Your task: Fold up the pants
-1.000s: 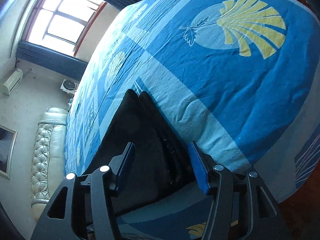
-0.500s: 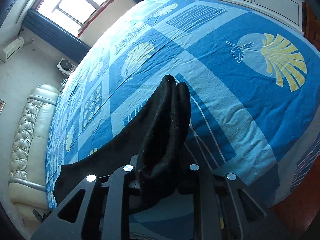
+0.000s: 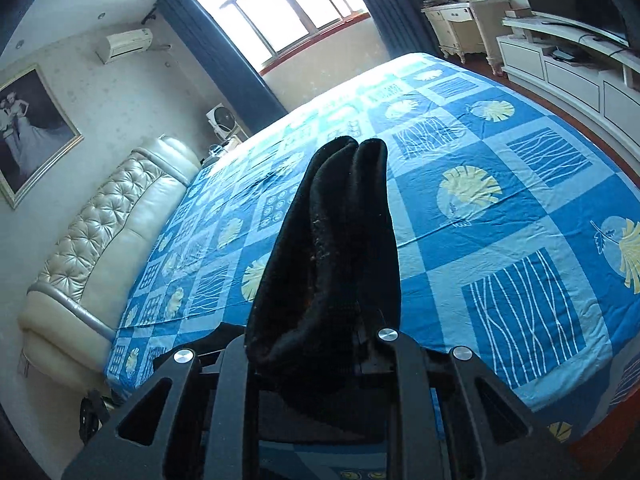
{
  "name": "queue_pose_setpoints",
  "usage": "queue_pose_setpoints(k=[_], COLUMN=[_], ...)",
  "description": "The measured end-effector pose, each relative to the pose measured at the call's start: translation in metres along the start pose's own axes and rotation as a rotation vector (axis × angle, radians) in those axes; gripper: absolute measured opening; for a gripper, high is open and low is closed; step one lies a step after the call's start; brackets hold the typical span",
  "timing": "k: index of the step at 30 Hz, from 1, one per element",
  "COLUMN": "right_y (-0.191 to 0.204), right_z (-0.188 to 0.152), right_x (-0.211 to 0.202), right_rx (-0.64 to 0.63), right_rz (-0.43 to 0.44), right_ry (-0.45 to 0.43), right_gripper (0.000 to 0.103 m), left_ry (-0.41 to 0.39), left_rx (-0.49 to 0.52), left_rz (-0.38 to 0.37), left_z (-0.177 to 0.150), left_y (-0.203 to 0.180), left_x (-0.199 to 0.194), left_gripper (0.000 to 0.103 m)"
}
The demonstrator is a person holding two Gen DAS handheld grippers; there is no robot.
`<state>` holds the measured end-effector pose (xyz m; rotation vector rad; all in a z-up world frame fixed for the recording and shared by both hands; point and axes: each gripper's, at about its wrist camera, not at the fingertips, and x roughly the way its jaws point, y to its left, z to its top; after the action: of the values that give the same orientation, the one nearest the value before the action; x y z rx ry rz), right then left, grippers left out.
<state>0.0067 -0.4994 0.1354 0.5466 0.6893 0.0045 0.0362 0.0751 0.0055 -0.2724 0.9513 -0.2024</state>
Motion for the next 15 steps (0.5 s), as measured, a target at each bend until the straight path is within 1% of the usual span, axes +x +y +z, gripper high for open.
queue_pose_setpoints(k=[4,6,9,12,15], right_y=[0.054,0.076,0.101,0.123,0.140], right_z=[-0.017,-0.030,-0.053,-0.078,-0.105], right_x=[0.036,0.057,0.088,0.116,0.142], right_rx=[-0.102,-0.153,-0.194,-0.234,-0.280], right_rz=[0.004,-0.014,-0.008,-0.034,-0.071], right_ry=[0.057,0.085,0.141,0.183,0.225], right_gripper=[0.020,0.020,0.020,0.020,0.020], left_ry=[-0.002,0.000,0.016,0.012,0.000], left_rx=[0.034,0.034,0.010,-0.010,0.007], left_rz=[0.020,0.020,0.003,-0.008,0.004], left_z=[-0.005,-0.007,-0.009,-0.008,-0.009], left_y=[-0.008,-0.010,-0.008,-0.006,-0.009], left_x=[0.002,0.004,0.007,0.007,0.006], left_gripper=[0.094,0.094,0.094,0.094,0.094])
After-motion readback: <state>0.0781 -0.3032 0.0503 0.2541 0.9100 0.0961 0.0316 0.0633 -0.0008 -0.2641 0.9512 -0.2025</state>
